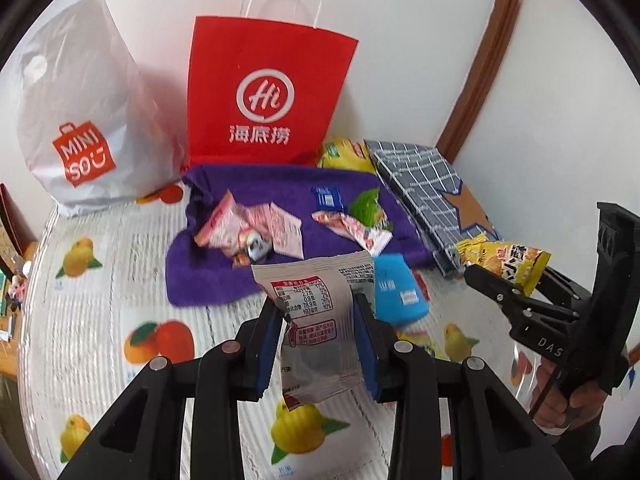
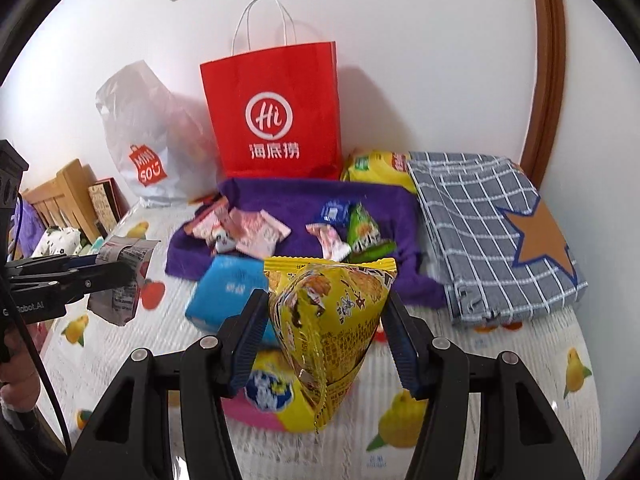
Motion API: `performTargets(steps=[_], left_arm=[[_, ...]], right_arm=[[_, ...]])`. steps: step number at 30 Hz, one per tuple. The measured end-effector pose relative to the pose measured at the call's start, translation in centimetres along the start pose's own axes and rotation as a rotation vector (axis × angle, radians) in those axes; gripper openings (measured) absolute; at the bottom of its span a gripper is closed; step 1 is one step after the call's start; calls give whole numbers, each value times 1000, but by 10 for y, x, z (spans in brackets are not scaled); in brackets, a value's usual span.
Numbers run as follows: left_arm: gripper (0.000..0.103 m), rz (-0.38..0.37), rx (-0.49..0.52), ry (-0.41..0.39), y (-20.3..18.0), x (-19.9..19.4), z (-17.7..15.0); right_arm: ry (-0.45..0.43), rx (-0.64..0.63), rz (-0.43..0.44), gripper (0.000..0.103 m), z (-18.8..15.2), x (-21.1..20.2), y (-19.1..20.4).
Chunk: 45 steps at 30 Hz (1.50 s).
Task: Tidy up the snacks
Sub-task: 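Carry the yellow chip bag and white packet over the purple towel with both tools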
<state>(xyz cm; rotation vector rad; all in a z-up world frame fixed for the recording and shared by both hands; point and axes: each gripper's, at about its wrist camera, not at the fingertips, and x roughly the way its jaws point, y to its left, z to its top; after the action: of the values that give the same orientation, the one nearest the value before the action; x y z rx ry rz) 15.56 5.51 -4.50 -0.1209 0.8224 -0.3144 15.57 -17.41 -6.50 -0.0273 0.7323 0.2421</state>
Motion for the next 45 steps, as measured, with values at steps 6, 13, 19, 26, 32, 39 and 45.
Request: performTargets(steps=[6,13,19,26,32,39,45], left_arm=[[33,24,-18,-17,7,4,28],[33,46,-21,-9,13,23,57],[33,52,-18,-10,16,38,78],[33,59,-22,-22,18,56,101],[34,58,-38,-22,28,86,121],[33,56,-43,39,45,126,121],[34,33,-60,99,53,151,114]], right_arm=[[-14,1,12,58,28,19,0],[-19,11,2,57,55,45,-10],[-11,28,-10,57,77,67,-16],[-19,11,-2,57,105,91,-14],[-22,6,-13,57,122,115,-15],[-6,7,-6,57,124,152,-22],[86,-28,-6,57,110,189,-26]])
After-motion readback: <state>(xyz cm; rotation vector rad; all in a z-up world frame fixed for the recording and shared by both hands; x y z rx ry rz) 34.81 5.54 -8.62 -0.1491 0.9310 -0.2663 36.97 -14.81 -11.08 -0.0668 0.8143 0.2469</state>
